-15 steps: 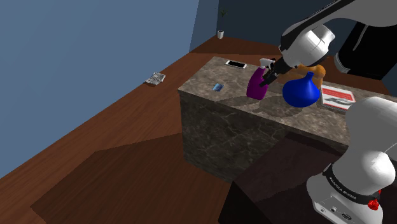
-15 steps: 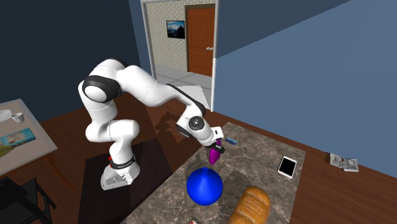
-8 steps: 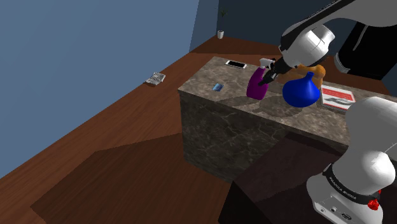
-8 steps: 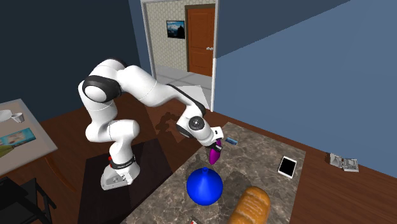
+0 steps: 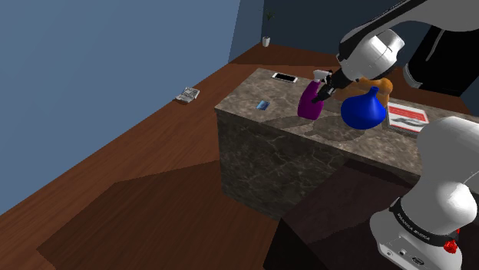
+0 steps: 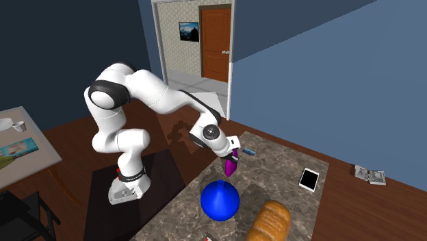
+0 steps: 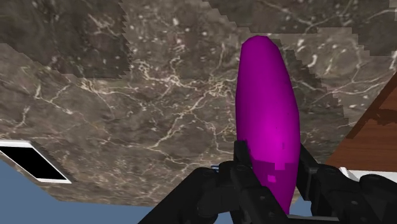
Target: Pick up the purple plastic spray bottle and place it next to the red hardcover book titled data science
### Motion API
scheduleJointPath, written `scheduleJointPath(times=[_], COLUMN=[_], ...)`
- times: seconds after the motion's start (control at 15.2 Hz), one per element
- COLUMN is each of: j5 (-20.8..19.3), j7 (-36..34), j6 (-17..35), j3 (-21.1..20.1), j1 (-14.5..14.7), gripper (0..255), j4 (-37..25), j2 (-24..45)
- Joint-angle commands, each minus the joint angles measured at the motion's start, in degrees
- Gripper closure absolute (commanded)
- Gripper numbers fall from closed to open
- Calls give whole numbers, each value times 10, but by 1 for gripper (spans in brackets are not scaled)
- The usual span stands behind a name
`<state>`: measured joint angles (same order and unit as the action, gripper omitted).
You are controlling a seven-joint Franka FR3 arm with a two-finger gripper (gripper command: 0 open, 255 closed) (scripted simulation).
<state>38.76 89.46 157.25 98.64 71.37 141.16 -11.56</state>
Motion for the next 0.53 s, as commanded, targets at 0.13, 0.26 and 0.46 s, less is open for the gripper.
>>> scheduleJointPath(times=[0.13, 0.26, 0.46], j5=[42, 23, -51], j7=[16, -4, -64], j6=[-47, -57, -56], j3=[-111, -211, -276], j1=[-114, -216, -283], gripper=[255, 255, 255], j4=[-10, -11, -8], j2=[46, 43, 8])
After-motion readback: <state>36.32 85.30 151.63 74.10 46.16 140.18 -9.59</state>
